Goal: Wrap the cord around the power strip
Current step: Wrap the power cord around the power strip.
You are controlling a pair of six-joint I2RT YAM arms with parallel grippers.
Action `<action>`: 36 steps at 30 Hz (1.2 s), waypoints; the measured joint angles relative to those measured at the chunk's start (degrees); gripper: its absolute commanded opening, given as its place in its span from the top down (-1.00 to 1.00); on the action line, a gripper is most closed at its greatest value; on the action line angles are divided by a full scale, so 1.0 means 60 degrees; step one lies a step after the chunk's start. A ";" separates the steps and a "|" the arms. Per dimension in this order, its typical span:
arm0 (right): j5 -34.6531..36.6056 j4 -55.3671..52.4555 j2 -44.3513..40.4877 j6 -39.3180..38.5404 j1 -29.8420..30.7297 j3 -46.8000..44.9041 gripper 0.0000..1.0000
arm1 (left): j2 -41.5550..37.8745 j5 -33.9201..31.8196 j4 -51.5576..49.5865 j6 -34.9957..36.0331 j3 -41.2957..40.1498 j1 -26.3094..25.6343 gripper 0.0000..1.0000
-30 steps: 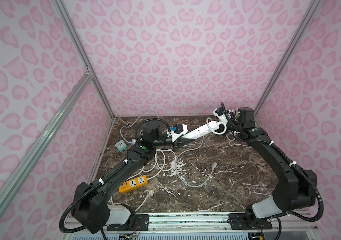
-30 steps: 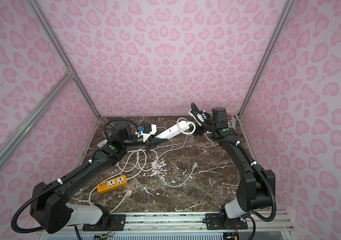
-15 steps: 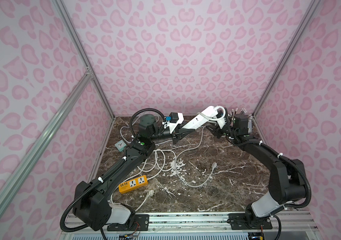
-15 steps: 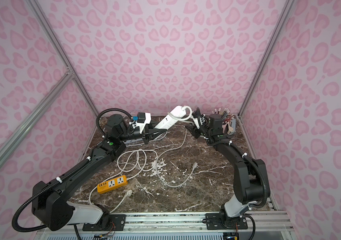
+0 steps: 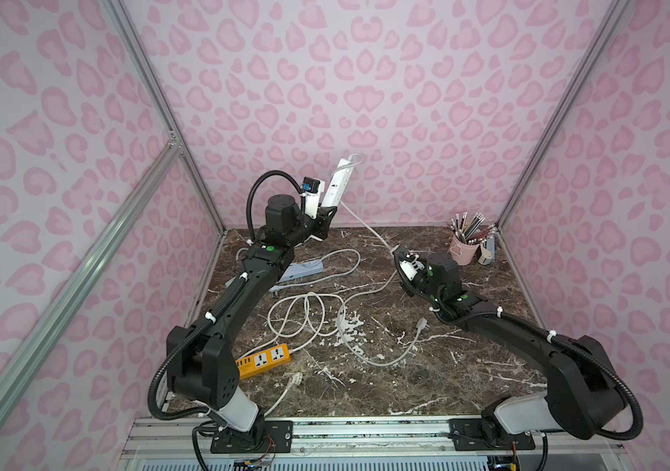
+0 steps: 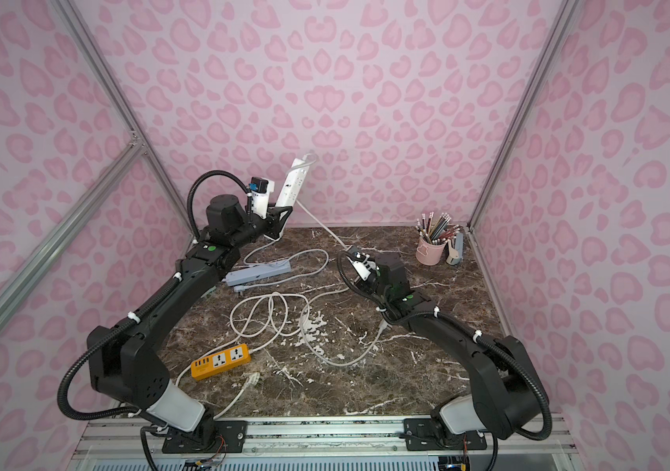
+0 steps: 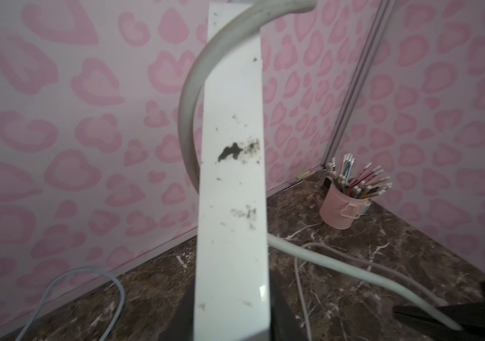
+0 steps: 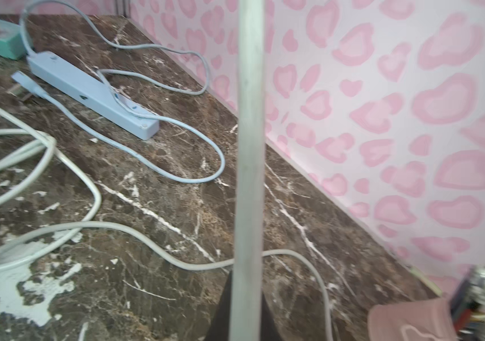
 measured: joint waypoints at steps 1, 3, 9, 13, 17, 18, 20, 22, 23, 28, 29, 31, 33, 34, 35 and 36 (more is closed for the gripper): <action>0.0273 -0.0109 -0.0251 -0.0240 0.0204 0.0015 0.99 | 0.0204 -0.0342 -0.0382 0.0295 0.0047 0.0000 0.95; 0.0714 -0.0397 -0.0787 -0.0860 0.0699 0.0142 1.00 | 0.0499 -0.0954 -0.1246 0.0991 0.0015 -0.0102 0.95; 0.0991 -0.1180 -0.1118 -0.2175 0.1260 0.1738 1.00 | 0.0390 -0.1840 -0.1949 0.2798 -0.0608 -0.1166 0.94; 0.0594 -0.1563 -0.0419 -0.2554 0.0645 0.3472 1.00 | 0.0055 -0.1388 -0.2364 0.3891 -0.1038 -0.1891 0.94; -0.0146 -0.2455 0.0474 -0.2801 -0.0182 0.4936 1.00 | -0.0594 -0.0299 -0.2794 0.4881 -0.1759 -0.2401 0.94; -0.0393 -0.2754 0.0739 -0.2820 -0.0419 0.5351 1.00 | -0.0794 0.0117 -0.2925 0.5118 -0.1953 -0.2535 0.94; -0.1078 -0.3195 0.1202 -0.2867 -0.0838 0.5971 1.00 | -0.1078 0.0984 -0.3093 0.5446 -0.2124 -0.2856 0.94; -0.1756 -0.3639 0.1676 -0.2794 -0.1239 0.6481 1.00 | -0.1257 0.1923 -0.3220 0.5595 -0.2069 -0.3206 0.94; -0.2095 -0.3803 0.1909 -0.2703 -0.1410 0.6681 1.00 | -0.1304 0.2328 -0.3297 0.5610 -0.1967 -0.3322 0.94; -0.4127 -0.4102 0.2936 -0.1679 -0.2171 0.7060 0.63 | -0.2025 0.4284 -0.2845 0.5136 -0.1650 -0.3432 0.94; -0.4433 -0.4065 0.3045 -0.1413 -0.2251 0.7031 0.56 | -0.2200 0.4506 -0.2619 0.5002 -0.1727 -0.3421 0.94; -0.4932 -0.3628 0.3144 -0.0856 -0.2361 0.6696 0.37 | -0.2634 0.5056 -0.2036 0.4503 -0.2000 -0.3348 0.94; -0.5515 -0.3140 0.3144 -0.0321 -0.2390 0.6204 0.12 | -0.2863 0.5479 -0.1311 0.3821 -0.2153 -0.3122 0.94; -0.5628 -0.2798 0.3115 -0.0022 -0.2386 0.5865 0.03 | -0.2907 0.5676 -0.0933 0.3479 -0.2186 -0.3009 0.94; -0.5734 -0.2477 0.3078 0.0248 -0.2397 0.5526 -0.02 | -0.2914 0.5836 -0.0601 0.3144 -0.2186 -0.2914 0.95; -0.5850 -0.2164 0.3038 0.0572 -0.2426 0.5155 -0.09 | -0.2914 0.5963 -0.0208 0.2732 -0.2182 -0.2809 0.94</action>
